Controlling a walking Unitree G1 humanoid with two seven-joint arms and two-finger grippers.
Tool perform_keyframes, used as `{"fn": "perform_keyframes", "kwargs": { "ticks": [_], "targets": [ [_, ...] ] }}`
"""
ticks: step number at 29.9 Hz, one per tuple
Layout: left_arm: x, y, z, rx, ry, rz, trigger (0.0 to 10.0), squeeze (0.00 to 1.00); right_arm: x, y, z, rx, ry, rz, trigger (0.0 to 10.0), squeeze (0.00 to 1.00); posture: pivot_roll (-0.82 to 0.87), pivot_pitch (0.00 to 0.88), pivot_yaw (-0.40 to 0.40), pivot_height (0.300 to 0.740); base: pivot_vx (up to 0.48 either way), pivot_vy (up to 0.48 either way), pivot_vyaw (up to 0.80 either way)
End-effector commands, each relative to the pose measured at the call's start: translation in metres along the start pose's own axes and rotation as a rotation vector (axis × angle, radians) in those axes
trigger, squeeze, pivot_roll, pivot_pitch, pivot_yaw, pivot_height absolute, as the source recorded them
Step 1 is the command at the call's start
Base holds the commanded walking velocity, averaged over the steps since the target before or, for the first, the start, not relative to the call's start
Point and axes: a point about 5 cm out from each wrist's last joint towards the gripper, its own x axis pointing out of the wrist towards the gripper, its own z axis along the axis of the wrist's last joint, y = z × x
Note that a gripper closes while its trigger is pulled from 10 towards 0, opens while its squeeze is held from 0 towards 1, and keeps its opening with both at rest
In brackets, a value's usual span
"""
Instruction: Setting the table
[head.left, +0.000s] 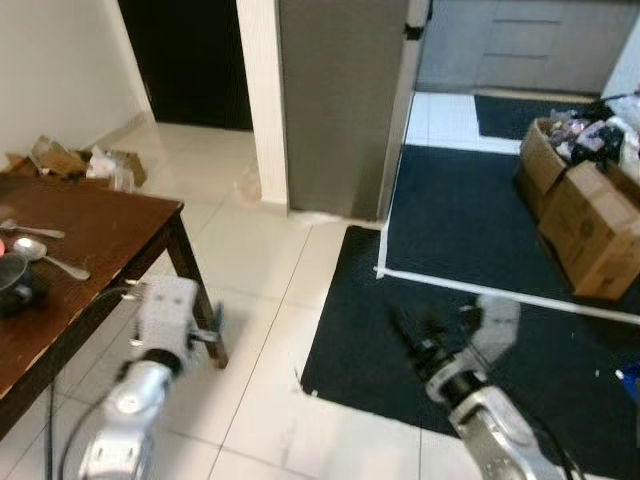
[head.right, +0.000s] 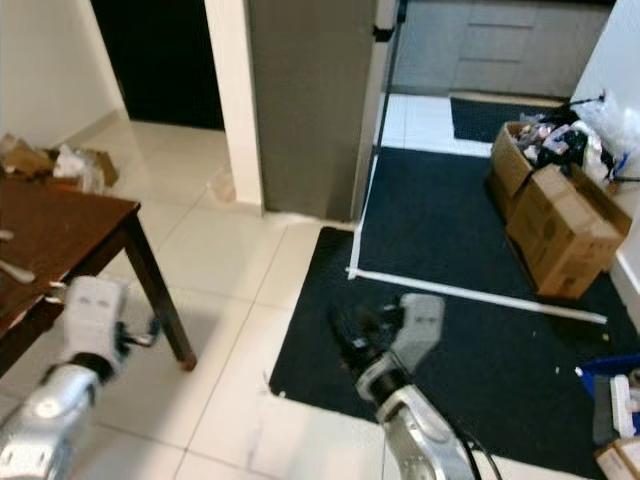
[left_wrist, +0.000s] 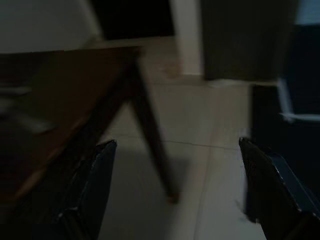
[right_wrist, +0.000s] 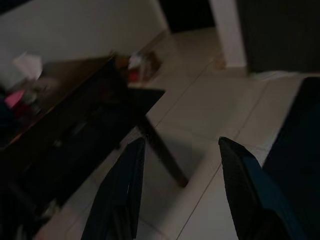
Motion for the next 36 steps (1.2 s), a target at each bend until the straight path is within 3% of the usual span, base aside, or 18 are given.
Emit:
{"fn": "perform_keyframes", "kwargs": {
  "ticks": [1, 7, 11, 15, 24, 36],
  "targets": [
    [-0.002, 0.005, -0.002, -0.014, 0.014, 0.03, 10.0, 0.0, 0.001, -0.001, -0.002, -0.011, 0.021, 0.006, 10.0, 0.0, 0.03, 0.09, 0.022, 0.74, 0.0, 0.0, 0.77],
    [-0.001, 0.0, -0.004, -0.034, 0.015, 0.041, 10.0, 0.0, 0.006, 0.001, 0.001, -0.017, 0.021, 0.024, 10.0, 0.0, 0.03, 0.094, -0.013, 0.74, 0.0, 0.0, 0.77],
    [-0.001, -0.014, -0.004, -0.063, 0.014, 0.035, 10.0, 0.0, 0.006, -0.001, 0.005, -0.03, 0.026, 0.033, 10.0, 0.0, 0.02, 0.101, -0.028, 0.74, 0.0, 0.0, 0.77],
    [0.0, -0.017, -0.002, -0.046, 0.005, 0.026, 10.0, 0.0, 0.005, -0.005, 0.006, -0.031, 0.023, 0.019, 10.0, 0.0, 0.01, 0.101, -0.026, 0.74, 0.0, 0.0, 0.77],
    [0.015, -0.007, 0.013, 0.028, -0.058, 0.069, 10.0, 0.0, 0.009, 0.002, 0.012, -0.009, -0.027, 0.036, 10.0, 0.0, 0.02, 0.099, 0.002, 0.74, 0.0, 0.0, 0.77],
    [0.016, -0.006, 0.019, 0.068, -0.081, 0.062, 10.0, 0.0, 0.013, 0.005, 0.014, 0.009, -0.052, 0.041, 10.0, 0.0, 0.04, 0.094, 0.016, 0.74, 0.0, 0.0, 0.77]
  ]
}}
